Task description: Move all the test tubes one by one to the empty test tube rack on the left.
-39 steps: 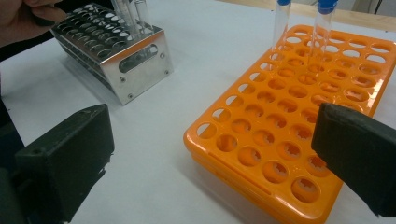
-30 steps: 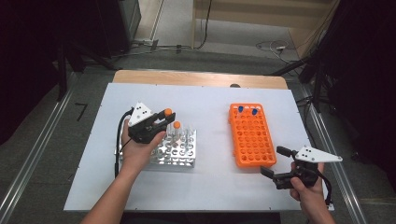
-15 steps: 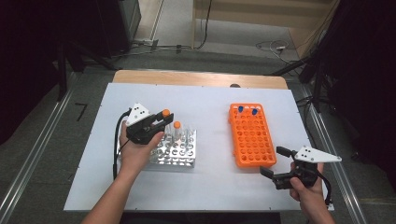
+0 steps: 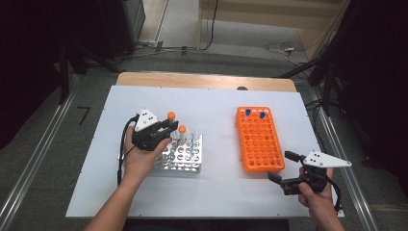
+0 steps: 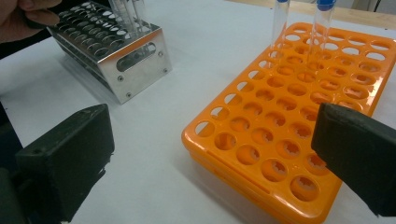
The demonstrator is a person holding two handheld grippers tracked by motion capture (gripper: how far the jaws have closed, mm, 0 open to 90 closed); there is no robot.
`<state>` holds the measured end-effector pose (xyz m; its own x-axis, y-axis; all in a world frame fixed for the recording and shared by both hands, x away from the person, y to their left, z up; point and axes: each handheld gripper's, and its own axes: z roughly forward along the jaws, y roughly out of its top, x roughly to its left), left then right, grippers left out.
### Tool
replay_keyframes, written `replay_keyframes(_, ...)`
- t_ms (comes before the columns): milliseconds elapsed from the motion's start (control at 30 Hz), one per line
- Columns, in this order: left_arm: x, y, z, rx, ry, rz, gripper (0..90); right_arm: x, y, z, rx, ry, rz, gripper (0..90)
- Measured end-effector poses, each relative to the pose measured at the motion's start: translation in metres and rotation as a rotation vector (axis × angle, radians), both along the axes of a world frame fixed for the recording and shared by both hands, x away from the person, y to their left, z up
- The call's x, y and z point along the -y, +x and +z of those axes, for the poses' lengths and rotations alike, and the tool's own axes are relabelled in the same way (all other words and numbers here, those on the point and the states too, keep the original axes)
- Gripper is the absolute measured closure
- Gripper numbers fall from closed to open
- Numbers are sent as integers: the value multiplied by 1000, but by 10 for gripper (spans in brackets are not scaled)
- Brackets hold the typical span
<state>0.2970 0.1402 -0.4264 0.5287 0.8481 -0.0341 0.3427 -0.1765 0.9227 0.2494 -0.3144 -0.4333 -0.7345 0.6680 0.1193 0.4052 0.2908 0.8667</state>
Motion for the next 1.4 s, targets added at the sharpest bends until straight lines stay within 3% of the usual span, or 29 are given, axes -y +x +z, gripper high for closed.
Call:
replay_keyframes(100, 3, 0, -1, -2, 41, -11, 748, 0, 0, 0, 0, -3, -2, 0)
replay_keyframes(300, 0, 1, -4, -32, 2, -17, 725, -1, 0, 0, 1, -4, -1, 0)
replay_keyframes(600, -2, 0, -10, -60, -2, -16, 688, -2, 0, -2, 0, -8, 1, 0)
replay_keyframes(700, -4, -1, -9, -72, -12, 3, 587, -2, 0, -2, 1, -8, 1, 0)
replay_keyframes(833, -8, -6, -6, -79, -57, 13, 387, -2, 0, -1, 3, -5, 0, 0)
replay_keyframes(1000, -12, -19, -3, -63, -113, -25, 159, -2, 3, -2, -1, 4, -5, 0)
replay_keyframes(1133, -12, -32, -1, -42, -125, -55, 23, -3, 8, -1, 2, 17, -19, 0)
replay_keyframes(1400, -11, -54, 4, -13, -155, -108, 0, -11, 21, 4, 13, 18, -43, 5)
